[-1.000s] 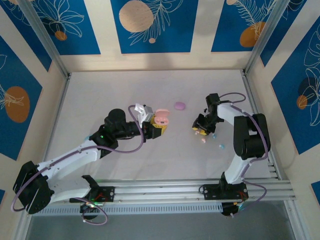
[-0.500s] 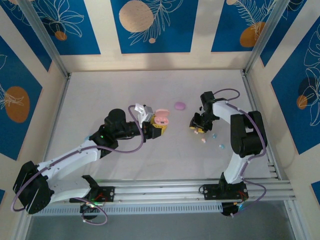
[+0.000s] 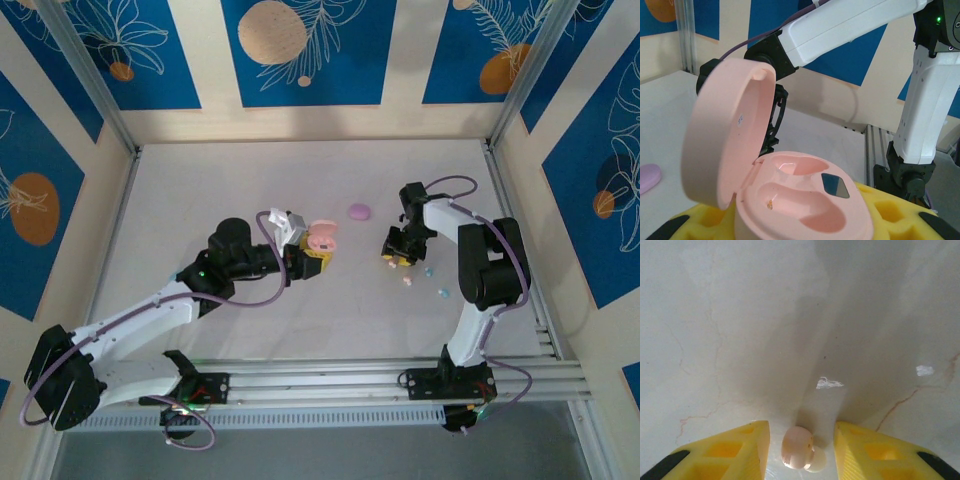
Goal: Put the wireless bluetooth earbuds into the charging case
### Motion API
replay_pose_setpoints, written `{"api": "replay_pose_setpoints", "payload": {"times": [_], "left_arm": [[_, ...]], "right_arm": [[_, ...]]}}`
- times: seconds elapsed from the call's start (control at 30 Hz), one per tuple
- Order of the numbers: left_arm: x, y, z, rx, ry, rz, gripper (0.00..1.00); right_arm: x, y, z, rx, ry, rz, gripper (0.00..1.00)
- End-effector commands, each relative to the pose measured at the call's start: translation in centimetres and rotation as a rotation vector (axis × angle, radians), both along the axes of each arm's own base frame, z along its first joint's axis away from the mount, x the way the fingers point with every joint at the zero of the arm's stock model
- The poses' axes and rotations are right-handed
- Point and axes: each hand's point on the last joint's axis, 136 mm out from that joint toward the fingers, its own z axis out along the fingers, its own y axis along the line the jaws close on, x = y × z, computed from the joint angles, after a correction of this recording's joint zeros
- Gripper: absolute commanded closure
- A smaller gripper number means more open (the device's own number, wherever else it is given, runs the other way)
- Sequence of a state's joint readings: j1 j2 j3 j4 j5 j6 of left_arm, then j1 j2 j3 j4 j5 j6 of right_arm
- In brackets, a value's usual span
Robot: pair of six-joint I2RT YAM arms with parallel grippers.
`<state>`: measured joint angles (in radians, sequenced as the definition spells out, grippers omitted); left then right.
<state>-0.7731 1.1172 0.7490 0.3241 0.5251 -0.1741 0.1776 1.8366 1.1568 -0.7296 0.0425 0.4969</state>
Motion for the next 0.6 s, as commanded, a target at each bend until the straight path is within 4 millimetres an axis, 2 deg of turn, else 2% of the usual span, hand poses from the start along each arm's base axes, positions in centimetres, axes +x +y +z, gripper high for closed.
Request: {"api": "replay_pose_setpoints", "payload": {"times": [0.0, 0.3, 0.57], "left_arm": [[-0.4, -0.27, 2.46, -0.035, -0.049, -0.018, 0.74], [-0.36, -0.03, 1.96, -0.035, -0.053, -0.004, 0.74], [-0.26, -0.61, 1.93, -0.032, -0.045, -0.027, 0.74]], "right_arm": [[-0.01, -0.06, 0.02, -0.022, 0.007, 0.023, 0.6], [-0.01, -0.34, 0.3, -0.017, -0.003, 0.014, 0.6], [0.04, -0.51, 0.22, -0.033, 0.002, 0.017, 0.61]]}}
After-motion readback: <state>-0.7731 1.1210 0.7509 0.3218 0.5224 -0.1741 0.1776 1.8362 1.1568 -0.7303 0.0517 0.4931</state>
